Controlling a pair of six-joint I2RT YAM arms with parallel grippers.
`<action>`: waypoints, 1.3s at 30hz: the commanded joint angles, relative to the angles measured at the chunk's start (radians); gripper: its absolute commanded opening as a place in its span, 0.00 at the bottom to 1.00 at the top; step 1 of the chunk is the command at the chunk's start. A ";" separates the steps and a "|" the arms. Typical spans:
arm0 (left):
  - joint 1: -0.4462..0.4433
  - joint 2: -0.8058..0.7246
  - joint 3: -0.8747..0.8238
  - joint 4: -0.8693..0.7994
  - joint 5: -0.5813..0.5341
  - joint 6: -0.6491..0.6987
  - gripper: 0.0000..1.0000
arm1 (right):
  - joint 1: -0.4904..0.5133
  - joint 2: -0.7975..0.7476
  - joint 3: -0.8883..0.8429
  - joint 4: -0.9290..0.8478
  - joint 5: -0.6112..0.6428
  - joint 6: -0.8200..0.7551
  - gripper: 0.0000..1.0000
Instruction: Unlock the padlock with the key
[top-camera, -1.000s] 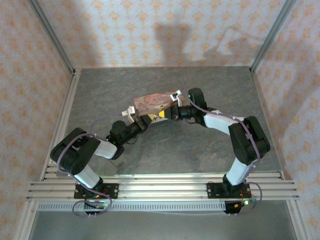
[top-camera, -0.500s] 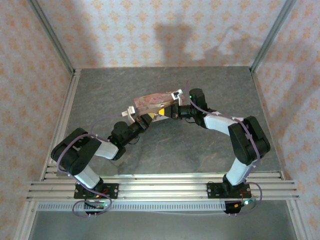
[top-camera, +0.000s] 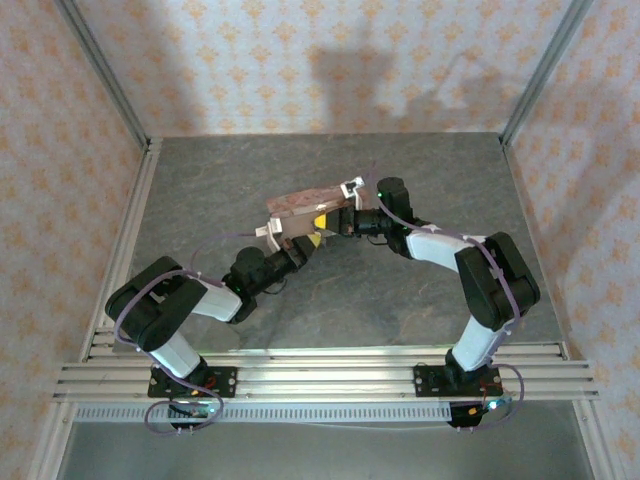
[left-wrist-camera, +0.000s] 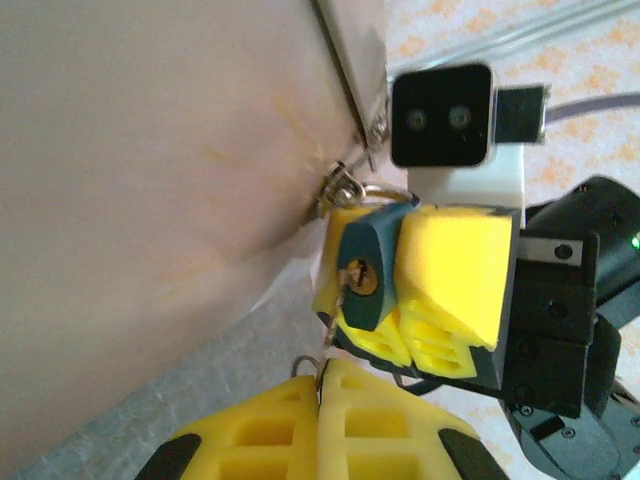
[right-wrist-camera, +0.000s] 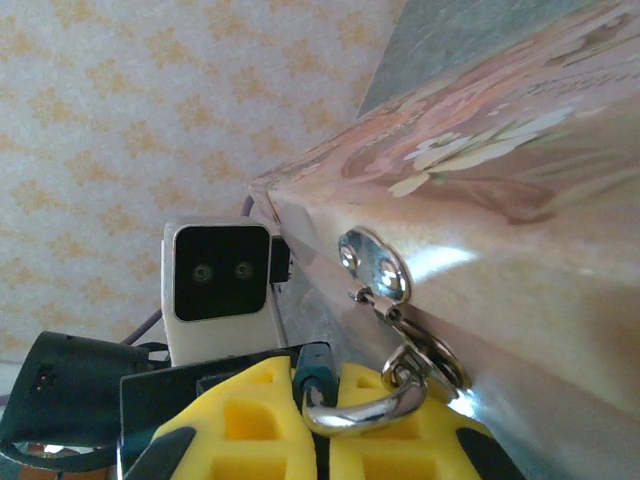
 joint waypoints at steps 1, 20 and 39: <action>-0.008 0.002 0.023 0.025 0.033 0.016 0.00 | 0.031 -0.027 0.005 0.054 -0.088 -0.024 0.00; 0.101 -0.309 0.001 -0.604 0.280 0.450 0.00 | -0.017 -0.078 0.070 -0.359 -0.137 -0.311 0.00; 0.194 -0.378 0.100 -0.853 0.524 0.655 0.00 | -0.018 -0.052 0.218 -0.817 -0.301 -0.678 0.00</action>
